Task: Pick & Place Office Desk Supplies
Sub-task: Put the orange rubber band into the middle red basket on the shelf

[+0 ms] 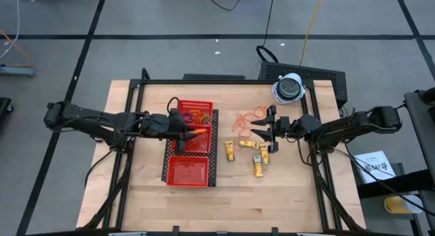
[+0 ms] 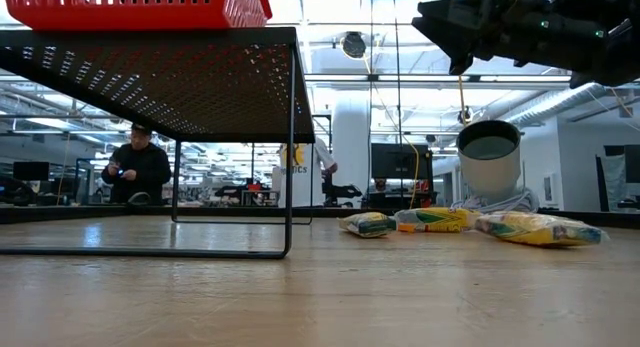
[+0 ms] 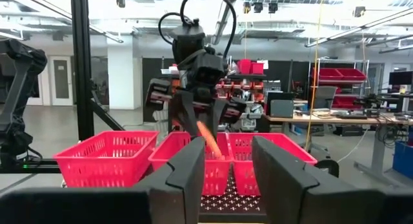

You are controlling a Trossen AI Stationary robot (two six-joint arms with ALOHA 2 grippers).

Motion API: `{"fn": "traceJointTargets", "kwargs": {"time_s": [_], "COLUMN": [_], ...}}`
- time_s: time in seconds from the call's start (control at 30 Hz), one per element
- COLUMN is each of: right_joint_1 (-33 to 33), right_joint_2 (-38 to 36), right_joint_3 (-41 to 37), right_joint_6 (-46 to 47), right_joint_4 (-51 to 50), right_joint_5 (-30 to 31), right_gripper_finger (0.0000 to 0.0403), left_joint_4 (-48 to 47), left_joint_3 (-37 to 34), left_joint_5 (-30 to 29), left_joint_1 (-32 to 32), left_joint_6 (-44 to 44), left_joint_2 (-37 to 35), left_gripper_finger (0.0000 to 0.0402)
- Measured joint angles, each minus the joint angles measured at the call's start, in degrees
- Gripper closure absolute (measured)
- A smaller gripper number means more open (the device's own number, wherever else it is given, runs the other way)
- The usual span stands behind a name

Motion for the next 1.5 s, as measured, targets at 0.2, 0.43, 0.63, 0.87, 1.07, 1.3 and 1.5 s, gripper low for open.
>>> {"fn": "traceJointTargets", "kwargs": {"time_s": [0.2, 0.43, 0.63, 0.87, 1.07, 1.3, 1.5], "right_joint_1": [0.0, 0.0, -0.42, -4.73, -12.22, -19.92, -22.1], "right_joint_2": [0.0, 0.0, -0.01, 0.0, 0.0, 0.2, 3.55], "right_joint_3": [0.0, 0.0, 0.04, 1.73, 7.07, 7.51, 6.8], "right_joint_6": [0.02, 0.13, 1.89, 6.89, 16.26, 22.8, 22.34], "right_joint_4": [-0.49, -1.6, -8.14, -24.69, -53.96, -67.84, -65.42], "right_joint_5": [0.02, 0.28, 12.13, 21.54, 25.23, 23.45, 15.86], "right_gripper_finger": [0.0281, 0.0278, 0.0276, 0.0275, 0.0276, 0.0277, 0.0277], "left_joint_4": [0.09, -0.18, -0.59, -1.43, -2.59, -2.62, -2.56], "left_joint_3": [0.0, 0.04, 0.02, 0.02, 0.02, 0.02, 0.02], "left_joint_5": [0.03, 1.43, 1.42, -1.22, -5.66, -9.7, -9.93], "left_joint_1": [0.0, 0.13, 0.13, -0.48, -0.47, -0.46, 0.24], "left_joint_6": [0.79, 3.9, 7.66, 13.85, 13.41, 12.15, 10.81], "left_joint_2": [0.0, -3.27, -11.79, -19.68, -19.19, -15.9, -13.87], "left_gripper_finger": [0.0176, 0.0131, 0.0117, 0.0116, 0.0117, 0.0117, 0.0116]}}
